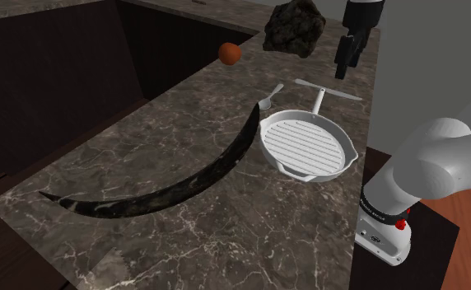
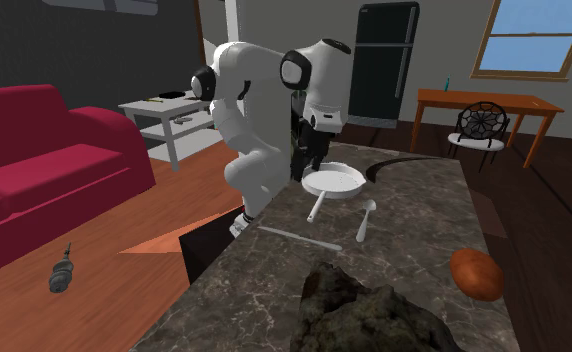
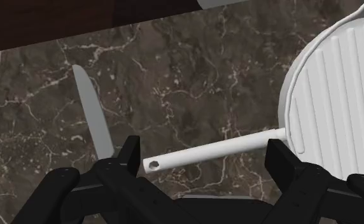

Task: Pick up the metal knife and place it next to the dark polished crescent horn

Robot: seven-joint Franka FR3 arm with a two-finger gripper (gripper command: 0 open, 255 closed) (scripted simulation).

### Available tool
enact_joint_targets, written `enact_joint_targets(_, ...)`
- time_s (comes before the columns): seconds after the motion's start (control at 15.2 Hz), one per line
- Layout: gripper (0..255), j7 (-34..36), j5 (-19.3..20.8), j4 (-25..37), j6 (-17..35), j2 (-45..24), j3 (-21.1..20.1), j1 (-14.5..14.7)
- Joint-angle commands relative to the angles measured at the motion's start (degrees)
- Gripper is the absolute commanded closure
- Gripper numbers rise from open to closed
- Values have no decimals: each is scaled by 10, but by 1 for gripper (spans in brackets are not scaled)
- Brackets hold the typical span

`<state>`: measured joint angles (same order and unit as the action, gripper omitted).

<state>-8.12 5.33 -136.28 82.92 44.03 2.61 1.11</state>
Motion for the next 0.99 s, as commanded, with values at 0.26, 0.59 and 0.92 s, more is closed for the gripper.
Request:
enact_joint_targets(0.26,0,-90,33,-27,65,-20,61,0)
enact_joint_targets(0.59,0,-203,61,-37,151,-74,138,5)
enact_joint_targets(0.92,0,-257,69,-47,208,-112,176,10)
